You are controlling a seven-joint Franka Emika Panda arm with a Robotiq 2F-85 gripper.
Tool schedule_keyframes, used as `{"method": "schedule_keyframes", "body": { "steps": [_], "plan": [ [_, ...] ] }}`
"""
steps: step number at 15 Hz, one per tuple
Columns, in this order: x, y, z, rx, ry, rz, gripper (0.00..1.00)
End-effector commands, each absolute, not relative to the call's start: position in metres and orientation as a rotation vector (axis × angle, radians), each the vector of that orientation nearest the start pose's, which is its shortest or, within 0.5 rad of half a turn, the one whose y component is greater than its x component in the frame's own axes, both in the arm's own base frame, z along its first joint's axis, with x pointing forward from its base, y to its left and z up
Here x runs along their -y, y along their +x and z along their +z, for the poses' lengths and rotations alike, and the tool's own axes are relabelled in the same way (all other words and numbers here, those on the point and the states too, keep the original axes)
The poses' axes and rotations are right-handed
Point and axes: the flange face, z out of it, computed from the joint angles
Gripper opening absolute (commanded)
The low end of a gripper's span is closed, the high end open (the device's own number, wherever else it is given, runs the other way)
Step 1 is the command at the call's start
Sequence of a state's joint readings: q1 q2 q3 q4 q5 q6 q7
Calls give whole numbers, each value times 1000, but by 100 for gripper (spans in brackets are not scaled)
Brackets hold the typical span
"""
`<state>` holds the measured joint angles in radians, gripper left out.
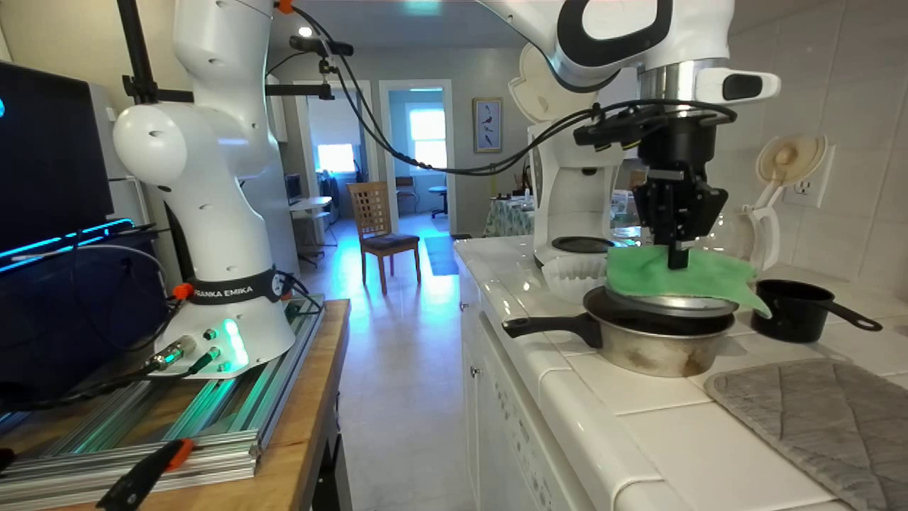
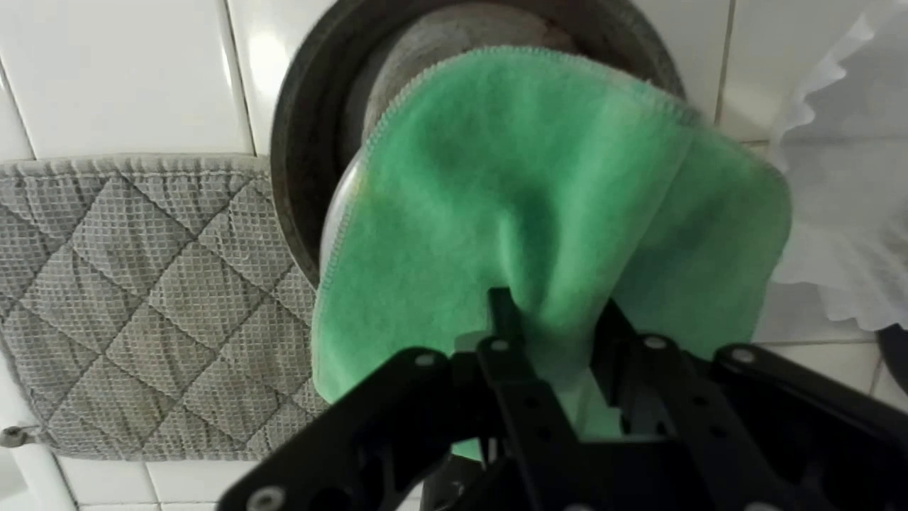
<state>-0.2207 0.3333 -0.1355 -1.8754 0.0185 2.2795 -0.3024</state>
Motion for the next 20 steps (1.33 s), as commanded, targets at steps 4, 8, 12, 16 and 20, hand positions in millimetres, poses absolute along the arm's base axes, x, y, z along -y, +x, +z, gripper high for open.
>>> {"method": "schedule_keyframes", "body": {
  "steps": [4,8,12,16,20],
  "plan": [
    [206,564,354,-141,-3197,-158,7],
    [212,551,351,-176,-3196,-215,7],
    [223,547,350,-195,-3200,-268,7],
    [229,551,349,-185,-3193,-267,7],
    [228,554,348,-164,-3183,-259,7]
  ]
}}
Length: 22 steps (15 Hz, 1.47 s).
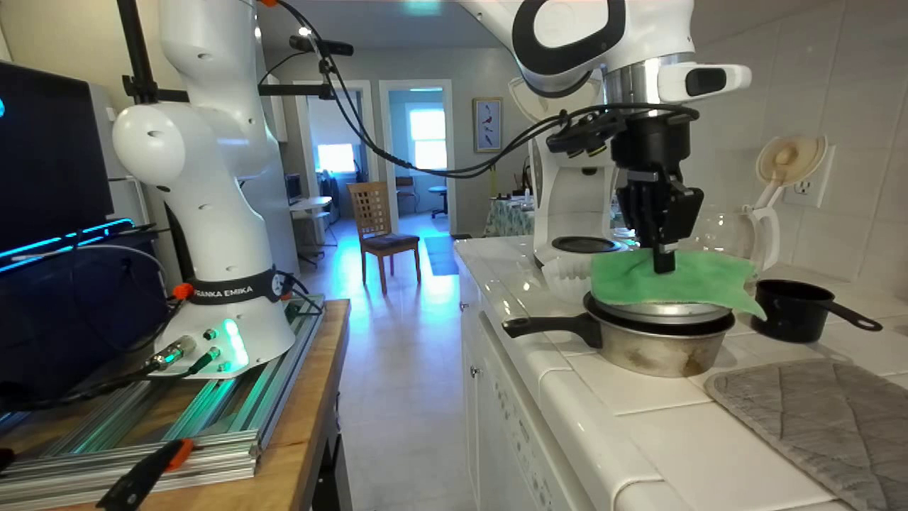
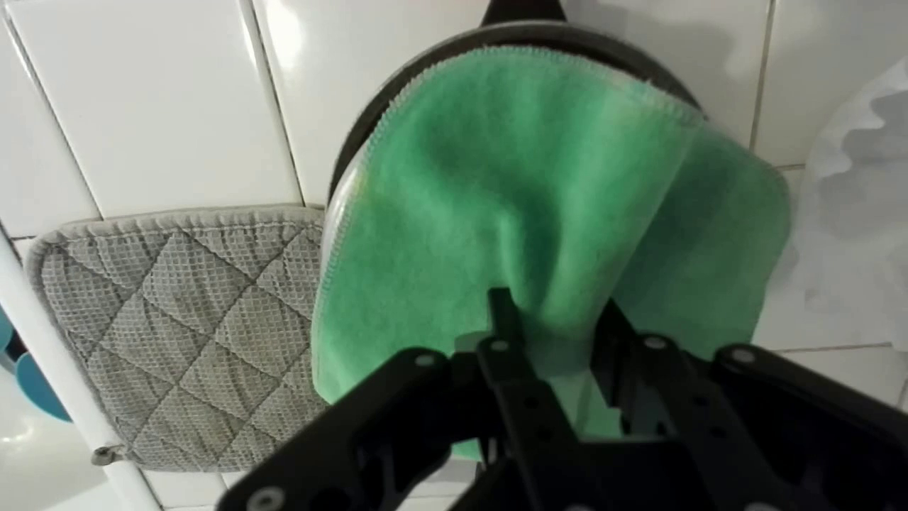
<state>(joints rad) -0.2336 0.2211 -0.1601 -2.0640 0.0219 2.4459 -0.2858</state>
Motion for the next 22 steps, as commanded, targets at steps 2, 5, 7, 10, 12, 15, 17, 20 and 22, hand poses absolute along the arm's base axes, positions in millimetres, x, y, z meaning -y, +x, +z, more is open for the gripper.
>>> {"method": "schedule_keyframes", "body": {
  "steps": [2,5,7,10,12,15,17,20,22],
  "plan": [
    [227,555,346,-156,-3181,-251,7],
    [227,555,343,-147,-3175,-242,7],
    [228,555,340,-148,-3173,-236,7],
    [231,554,338,-163,-3169,-229,7],
    [234,555,336,-167,-3166,-225,7],
    [237,555,332,-169,-3162,-217,7],
    [238,555,332,-174,-3151,-221,52],
    [237,554,336,-172,-3151,-238,66],
    [237,555,339,-173,-3151,-241,81]
  ]
}}
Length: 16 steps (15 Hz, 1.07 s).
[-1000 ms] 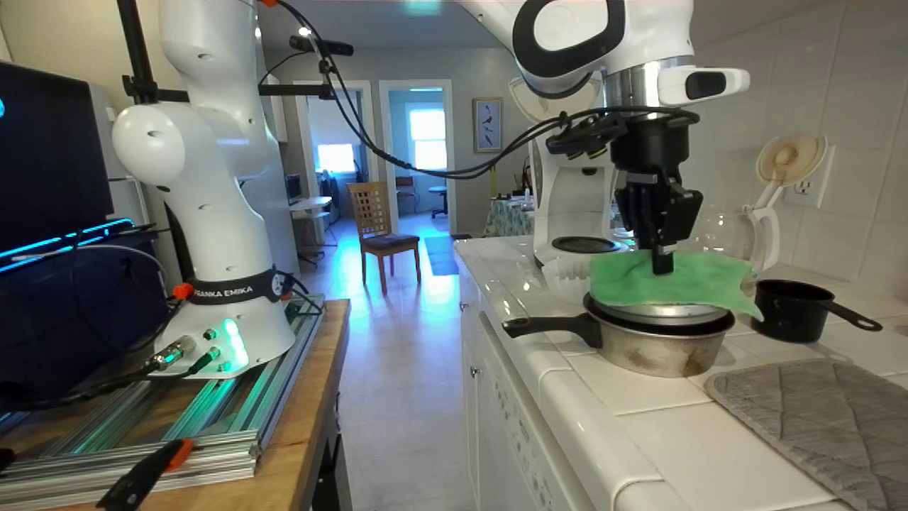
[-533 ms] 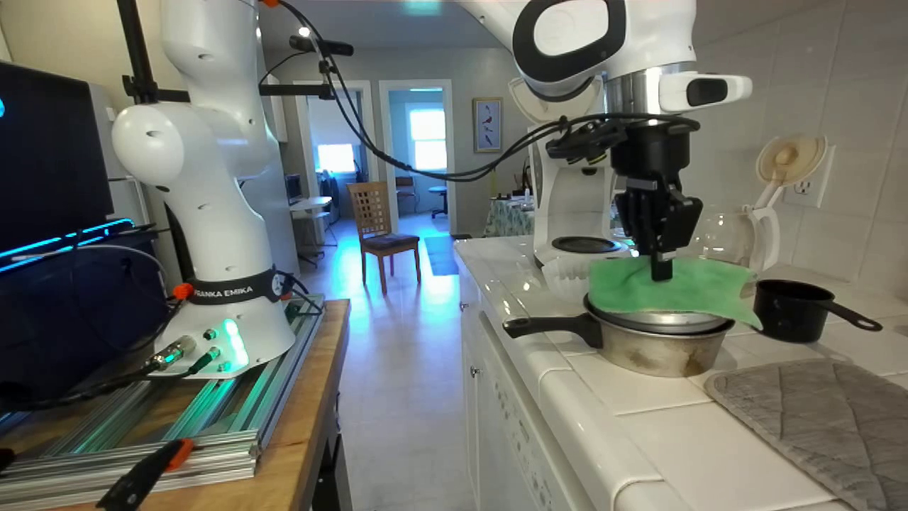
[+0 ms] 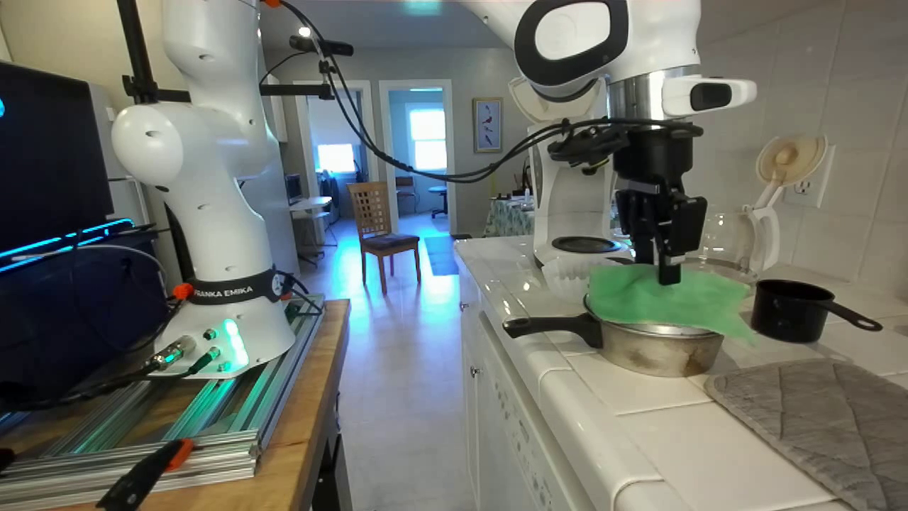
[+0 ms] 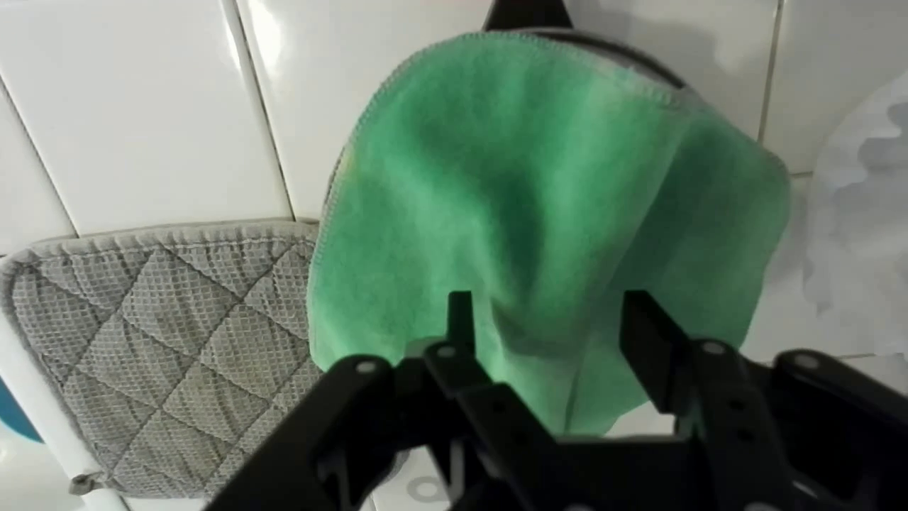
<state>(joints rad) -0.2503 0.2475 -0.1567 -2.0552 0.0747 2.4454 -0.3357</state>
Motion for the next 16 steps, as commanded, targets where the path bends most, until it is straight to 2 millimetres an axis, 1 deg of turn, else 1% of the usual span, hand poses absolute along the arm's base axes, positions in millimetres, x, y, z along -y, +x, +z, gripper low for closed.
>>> {"method": "schedule_keyframes", "body": {
  "steps": [1,2,4,5,7,12,13,16],
  "plan": [
    [238,556,340,-170,-3152,-245,87],
    [237,556,343,-171,-3151,-250,95],
    [234,556,350,-183,-3143,-253,100],
    [234,557,353,-203,-3142,-250,100],
    [230,558,361,-181,-3134,-257,100],
    [221,559,379,-188,-3121,-229,100],
    [226,560,368,-171,-3144,-238,100],
    [224,560,374,-169,-3141,-235,100]
  ]
}}
